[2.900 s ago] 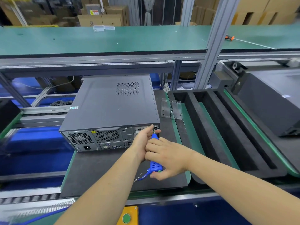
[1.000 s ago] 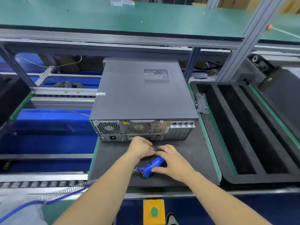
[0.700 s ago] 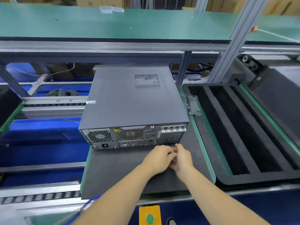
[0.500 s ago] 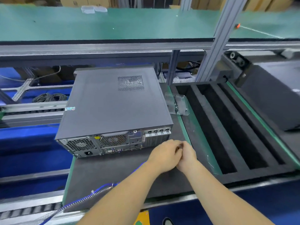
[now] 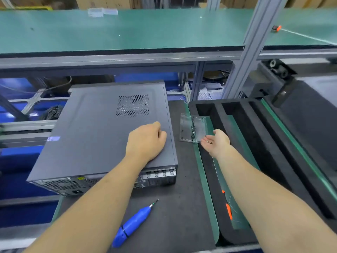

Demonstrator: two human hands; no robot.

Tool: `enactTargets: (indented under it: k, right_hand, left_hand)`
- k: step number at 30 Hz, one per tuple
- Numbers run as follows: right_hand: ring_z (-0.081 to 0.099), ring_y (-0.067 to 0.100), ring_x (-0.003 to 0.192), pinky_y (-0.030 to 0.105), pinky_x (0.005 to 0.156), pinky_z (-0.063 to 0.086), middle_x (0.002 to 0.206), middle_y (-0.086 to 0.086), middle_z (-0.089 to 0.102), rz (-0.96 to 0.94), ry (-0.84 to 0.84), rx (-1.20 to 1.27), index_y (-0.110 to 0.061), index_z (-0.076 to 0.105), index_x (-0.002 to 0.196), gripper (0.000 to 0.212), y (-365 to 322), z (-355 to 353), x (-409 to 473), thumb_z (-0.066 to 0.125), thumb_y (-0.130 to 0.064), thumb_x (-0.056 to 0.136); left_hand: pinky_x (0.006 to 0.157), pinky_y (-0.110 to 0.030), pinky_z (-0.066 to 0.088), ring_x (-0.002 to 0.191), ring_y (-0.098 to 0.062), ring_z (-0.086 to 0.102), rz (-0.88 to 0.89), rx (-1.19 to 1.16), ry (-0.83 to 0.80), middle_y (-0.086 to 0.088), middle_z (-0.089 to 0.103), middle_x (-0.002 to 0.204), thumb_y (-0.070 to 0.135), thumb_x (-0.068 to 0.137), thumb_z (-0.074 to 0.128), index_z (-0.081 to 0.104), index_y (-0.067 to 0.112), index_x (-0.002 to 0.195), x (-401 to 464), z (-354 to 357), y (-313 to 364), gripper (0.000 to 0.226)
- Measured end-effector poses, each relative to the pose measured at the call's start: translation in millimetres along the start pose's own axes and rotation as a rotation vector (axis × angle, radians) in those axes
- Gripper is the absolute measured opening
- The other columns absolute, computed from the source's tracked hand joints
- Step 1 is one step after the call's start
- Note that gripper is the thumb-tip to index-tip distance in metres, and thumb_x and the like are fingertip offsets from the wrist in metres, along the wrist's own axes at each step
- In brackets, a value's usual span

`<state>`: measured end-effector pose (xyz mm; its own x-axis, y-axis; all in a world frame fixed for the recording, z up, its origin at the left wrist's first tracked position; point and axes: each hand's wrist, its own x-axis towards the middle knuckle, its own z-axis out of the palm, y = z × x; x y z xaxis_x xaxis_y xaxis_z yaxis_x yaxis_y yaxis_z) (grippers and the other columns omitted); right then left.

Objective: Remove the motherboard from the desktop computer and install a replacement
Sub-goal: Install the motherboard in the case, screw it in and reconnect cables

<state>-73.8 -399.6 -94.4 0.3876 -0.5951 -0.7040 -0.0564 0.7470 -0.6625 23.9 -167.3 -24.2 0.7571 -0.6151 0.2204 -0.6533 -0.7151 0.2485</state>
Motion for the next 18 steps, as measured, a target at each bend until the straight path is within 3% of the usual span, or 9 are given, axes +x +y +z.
enactTargets:
  k: [6, 12, 15, 18]
  right_hand:
    - [0.044, 0.035, 0.136, 0.043, 0.109, 0.044, 0.15, 0.022, 0.04, 0.005, 0.01, -0.09, 0.005, 0.045, 0.139, 0.052, -13.7, 19.2, 18.8, 0.046, -0.027, 0.098]
    - [0.054, 0.037, 0.125, 0.043, 0.092, 0.049, 0.14, 0.022, 0.05, -0.008, -0.005, -0.15, 0.004, 0.048, 0.135, 0.045, -13.3, 18.8, 24.6, 0.047, -0.025, 0.1]
    - [0.056, 0.036, 0.122, 0.043, 0.099, 0.049, 0.136, 0.023, 0.053, -0.027, -0.028, -0.192, 0.005, 0.049, 0.133, 0.045, -10.4, 15.1, 19.0, 0.047, -0.025, 0.101]
    - [0.064, 0.033, 0.104, 0.043, 0.094, 0.054, 0.121, 0.023, 0.062, -0.111, -0.025, -0.32, 0.003, 0.057, 0.116, 0.031, -1.2, 8.0, 2.4, 0.047, -0.021, 0.1]
  left_hand:
    - [0.049, -0.029, 0.029, 0.055, -0.018, 0.046, 0.06, 0.03, 0.032, 0.002, 0.052, 0.061, 0.03, 0.09, 0.041, 0.043, 0.018, 0.072, 4.6, 6.0, -0.7, 0.022]
    - [0.051, -0.029, 0.033, 0.058, -0.02, 0.049, 0.057, 0.007, 0.043, 0.001, 0.054, 0.062, 0.029, 0.089, 0.043, 0.045, 0.018, 0.073, 3.2, 4.6, 0.1, 0.02]
    - [0.05, -0.028, 0.032, 0.057, -0.019, 0.049, 0.068, 0.007, 0.048, 0.002, 0.053, 0.061, 0.029, 0.089, 0.043, 0.046, 0.018, 0.073, 3.5, 5.8, -0.4, 0.02]
    - [0.049, -0.028, 0.03, 0.056, -0.02, 0.046, 0.068, -0.013, 0.057, 0.002, 0.051, 0.059, 0.029, 0.088, 0.044, 0.045, 0.017, 0.071, 3.8, 5.2, 0.5, 0.021]
